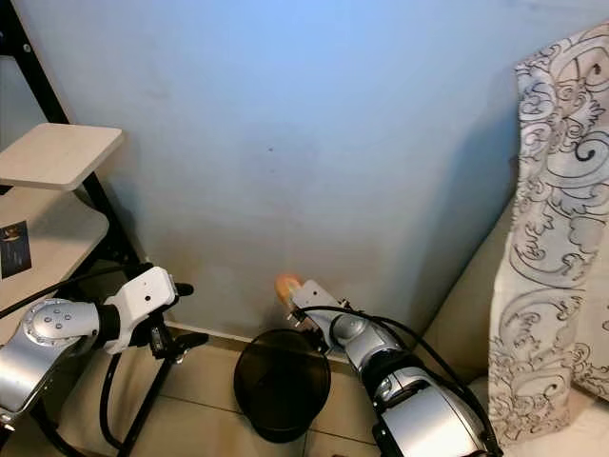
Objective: Clean up the room
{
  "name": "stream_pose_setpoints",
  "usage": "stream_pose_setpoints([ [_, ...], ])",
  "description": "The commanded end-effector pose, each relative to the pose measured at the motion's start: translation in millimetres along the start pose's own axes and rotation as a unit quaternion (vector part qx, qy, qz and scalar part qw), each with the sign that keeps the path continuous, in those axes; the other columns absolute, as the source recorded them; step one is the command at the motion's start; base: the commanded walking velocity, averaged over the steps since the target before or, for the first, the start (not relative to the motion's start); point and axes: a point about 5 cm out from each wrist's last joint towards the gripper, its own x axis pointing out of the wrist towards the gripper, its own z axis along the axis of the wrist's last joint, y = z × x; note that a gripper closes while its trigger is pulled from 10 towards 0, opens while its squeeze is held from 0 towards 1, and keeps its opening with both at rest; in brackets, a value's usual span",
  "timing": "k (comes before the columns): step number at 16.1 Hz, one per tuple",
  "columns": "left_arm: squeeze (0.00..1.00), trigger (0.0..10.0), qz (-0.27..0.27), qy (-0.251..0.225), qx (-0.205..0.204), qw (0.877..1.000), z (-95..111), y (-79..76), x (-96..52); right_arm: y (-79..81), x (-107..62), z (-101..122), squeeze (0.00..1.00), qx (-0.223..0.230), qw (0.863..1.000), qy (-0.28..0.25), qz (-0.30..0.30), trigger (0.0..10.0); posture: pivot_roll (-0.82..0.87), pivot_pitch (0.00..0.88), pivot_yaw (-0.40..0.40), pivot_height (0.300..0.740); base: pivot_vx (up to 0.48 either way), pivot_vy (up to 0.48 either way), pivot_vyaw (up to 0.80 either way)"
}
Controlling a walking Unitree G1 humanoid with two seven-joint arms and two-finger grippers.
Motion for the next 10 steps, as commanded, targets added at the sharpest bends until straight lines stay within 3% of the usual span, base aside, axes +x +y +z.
stream_pose_setpoints([
  [1,0.00,10.0,-0.001,0.002,0.011,1.000,3.0,2.2,1.2,-1.8,-0.4,6.8,1.00,-0.001,1.000,-0.011,0.002,10.0,0.02,0.000,-0.003,0.740,0.000,0.000,0.00],
  [10,0.00,10.0,-0.015,-0.002,0.007,1.000,3.1,-2.3,6.3,-1.3,-1.0,-1.0,1.00,0.022,0.999,-0.022,0.009,10.0,0.00,0.000,0.005,0.740,0.000,0.000,0.00],
])
